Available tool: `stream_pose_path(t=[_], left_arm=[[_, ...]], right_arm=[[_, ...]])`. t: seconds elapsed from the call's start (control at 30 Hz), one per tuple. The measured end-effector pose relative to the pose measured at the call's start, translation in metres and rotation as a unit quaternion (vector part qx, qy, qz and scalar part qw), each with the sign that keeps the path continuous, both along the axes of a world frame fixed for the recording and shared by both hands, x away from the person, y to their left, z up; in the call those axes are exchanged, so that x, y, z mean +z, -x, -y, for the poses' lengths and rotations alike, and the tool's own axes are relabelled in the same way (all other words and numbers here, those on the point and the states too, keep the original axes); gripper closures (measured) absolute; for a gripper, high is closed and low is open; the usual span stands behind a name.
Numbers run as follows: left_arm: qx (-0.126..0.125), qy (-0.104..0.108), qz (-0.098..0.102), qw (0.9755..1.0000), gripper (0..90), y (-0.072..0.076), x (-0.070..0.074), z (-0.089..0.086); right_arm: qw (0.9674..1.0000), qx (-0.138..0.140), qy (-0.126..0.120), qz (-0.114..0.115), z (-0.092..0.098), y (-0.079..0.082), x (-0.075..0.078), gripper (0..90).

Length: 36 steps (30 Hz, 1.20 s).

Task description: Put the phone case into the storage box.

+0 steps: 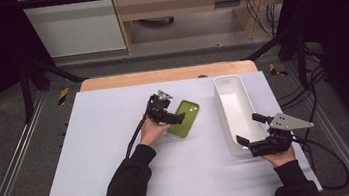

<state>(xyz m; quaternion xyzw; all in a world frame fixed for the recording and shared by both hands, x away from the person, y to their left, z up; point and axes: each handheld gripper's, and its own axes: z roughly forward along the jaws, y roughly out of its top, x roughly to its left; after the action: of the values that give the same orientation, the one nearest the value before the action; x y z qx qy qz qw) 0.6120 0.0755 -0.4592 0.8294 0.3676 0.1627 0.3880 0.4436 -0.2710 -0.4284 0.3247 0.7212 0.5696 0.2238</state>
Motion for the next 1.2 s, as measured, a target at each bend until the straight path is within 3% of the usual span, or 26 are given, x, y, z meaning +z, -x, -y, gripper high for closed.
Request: stream_pose_path(t=[0.23, 0.43, 0.67, 1.2], left_arm=[[0.006, 0.0, -0.013, 0.9999, 8.0, -0.001, -0.01, -0.005], [0.004, -0.002, -0.023, 0.9997, 17.7, 0.0, -0.017, -0.005], [0.0, -0.002, -0.021, 0.9998, 35.0, 0.002, -0.017, -0.003], [0.006, 0.003, -0.035, 0.9994, 57.3, 0.005, -0.017, -0.008]], right_arm=[[1.0, 0.0, 0.0, -0.001, 0.0, 0.0, 0.0, 0.3], [1.0, 0.0, 0.001, -0.001, 0.0, 0.0, 0.0, 0.3], [1.0, -0.001, 0.0, -0.001, 0.0, 0.0, 0.0, 0.3], [1.0, -0.001, 0.0, -0.002, 0.0, 0.0, 0.0, 0.2]])
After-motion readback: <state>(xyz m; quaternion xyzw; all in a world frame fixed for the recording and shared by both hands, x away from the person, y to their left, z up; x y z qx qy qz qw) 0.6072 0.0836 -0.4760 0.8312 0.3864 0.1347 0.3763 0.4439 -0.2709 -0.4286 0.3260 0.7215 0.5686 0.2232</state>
